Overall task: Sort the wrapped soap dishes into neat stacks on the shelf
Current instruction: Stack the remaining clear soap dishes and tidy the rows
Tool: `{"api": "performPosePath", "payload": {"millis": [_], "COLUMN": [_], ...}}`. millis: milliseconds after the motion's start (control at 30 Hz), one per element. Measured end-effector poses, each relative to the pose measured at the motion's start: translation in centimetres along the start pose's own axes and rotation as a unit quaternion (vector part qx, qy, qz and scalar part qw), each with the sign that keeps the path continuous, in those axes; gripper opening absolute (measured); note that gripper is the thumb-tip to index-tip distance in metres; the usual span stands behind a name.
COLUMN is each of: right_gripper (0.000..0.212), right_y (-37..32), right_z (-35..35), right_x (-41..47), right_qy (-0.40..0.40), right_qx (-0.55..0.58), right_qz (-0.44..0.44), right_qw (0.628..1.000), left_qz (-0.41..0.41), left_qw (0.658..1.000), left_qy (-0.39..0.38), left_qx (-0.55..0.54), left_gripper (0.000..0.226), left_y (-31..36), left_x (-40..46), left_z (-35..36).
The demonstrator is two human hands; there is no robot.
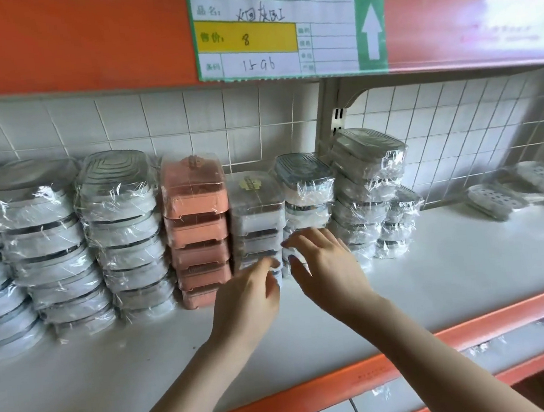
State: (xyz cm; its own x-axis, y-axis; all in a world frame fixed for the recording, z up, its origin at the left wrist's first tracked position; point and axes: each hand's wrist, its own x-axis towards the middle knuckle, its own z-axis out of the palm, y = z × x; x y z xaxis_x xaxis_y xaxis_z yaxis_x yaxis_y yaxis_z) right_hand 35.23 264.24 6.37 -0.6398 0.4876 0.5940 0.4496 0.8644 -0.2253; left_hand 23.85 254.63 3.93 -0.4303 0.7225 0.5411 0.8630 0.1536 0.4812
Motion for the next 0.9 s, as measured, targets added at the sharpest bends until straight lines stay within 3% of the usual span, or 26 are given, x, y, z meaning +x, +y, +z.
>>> {"api": "performPosePath", "payload": {"millis": [133,300,533,900], "right_gripper": [0.027,0.028,0.028,0.032], "right_y": [3.1,7.0,11.3,20.1], "right_z": [-0.1,-2.4,-7.4,-15.6], "right_x": [-4.2,-7.9,-11.2,-15.3], "right_qy": [-0.085,-0.128,-0.087,-0.041], "right_qx": [-0.036,-0.064,-0.084,-0.092], "right_qz": [0.071,0.173,0.267,0.338], "right_qw": [0.993,0.975,0.956,0.936], "left_qz": [0.000,0.026,0.086,0.138], "left_qw": [0.993,0.982,0.970,0.960], "left_qy": [-0.114,-0.187,-0.223,-0.241], "left_qx": [0.013,-0.008,-0.033,-0.041], "left_gripper": [0.024,0.025,0.024,0.025], "left_y": [1.1,3.3,9.3,21.8], "left_x": [-0.7,-1.4,-1.0,0.4], "left_z": [2.0,4.5,7.3,14.1]}}
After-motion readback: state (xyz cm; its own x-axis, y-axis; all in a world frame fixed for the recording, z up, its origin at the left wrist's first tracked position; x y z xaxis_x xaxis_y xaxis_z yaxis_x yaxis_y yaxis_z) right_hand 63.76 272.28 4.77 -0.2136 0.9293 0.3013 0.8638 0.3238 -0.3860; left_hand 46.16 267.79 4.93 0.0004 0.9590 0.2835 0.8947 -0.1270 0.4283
